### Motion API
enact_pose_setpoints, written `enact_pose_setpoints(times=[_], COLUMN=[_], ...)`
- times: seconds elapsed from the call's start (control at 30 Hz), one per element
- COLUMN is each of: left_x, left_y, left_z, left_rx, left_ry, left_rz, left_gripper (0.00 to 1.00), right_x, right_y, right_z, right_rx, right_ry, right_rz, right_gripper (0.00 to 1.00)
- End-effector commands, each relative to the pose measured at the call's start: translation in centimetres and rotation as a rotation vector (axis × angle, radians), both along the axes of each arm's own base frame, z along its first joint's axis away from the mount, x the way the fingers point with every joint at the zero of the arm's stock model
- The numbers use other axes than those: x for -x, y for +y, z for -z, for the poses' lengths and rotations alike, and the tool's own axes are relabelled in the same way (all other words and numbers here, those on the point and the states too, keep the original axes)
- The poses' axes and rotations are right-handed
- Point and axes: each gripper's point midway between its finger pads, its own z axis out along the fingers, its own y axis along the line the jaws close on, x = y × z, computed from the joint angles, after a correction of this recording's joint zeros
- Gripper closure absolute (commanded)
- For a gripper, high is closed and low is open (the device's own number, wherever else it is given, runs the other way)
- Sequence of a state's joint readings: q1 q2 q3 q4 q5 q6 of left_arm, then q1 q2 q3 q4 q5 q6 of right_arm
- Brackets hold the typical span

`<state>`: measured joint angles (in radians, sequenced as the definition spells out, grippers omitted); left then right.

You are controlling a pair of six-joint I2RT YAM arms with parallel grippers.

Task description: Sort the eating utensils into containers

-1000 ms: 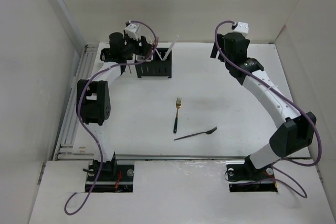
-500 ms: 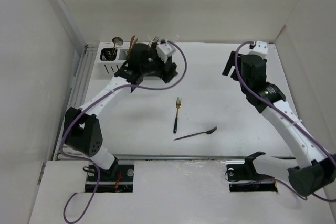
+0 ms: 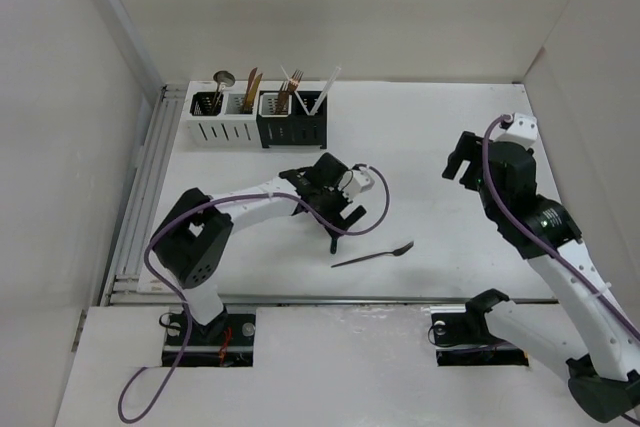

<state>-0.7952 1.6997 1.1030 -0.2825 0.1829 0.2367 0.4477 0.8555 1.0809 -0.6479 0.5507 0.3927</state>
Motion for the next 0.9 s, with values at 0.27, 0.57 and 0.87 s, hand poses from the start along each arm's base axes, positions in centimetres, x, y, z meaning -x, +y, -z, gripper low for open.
enact_pose_setpoints(times=[0.27,0.57,0.87], left_x=[2.5,-0.6,-7.3], left_y=[2.0,0.8,-1.7], left_z=[4.7,5.3,-2.4], left_rx=[-0.130,-0.113,-0.019], left_ry=[0.182,0.207,-0.017], left_rz=[-0.102,-0.153,-0.038], left_gripper=[0.31,1.00,1.00], right_x=[1.9,1.3,-1.7], right_y=[-1.7,-1.7,-0.3], right_z=[-0.7,-0.7,-1.0], right_rx=[0.033,0.055,0.058], right_ry=[-0.014,-0.014,-0.055], right_rz=[0.038,0.043,0.036], right_gripper=[0.11,0.11,0.11])
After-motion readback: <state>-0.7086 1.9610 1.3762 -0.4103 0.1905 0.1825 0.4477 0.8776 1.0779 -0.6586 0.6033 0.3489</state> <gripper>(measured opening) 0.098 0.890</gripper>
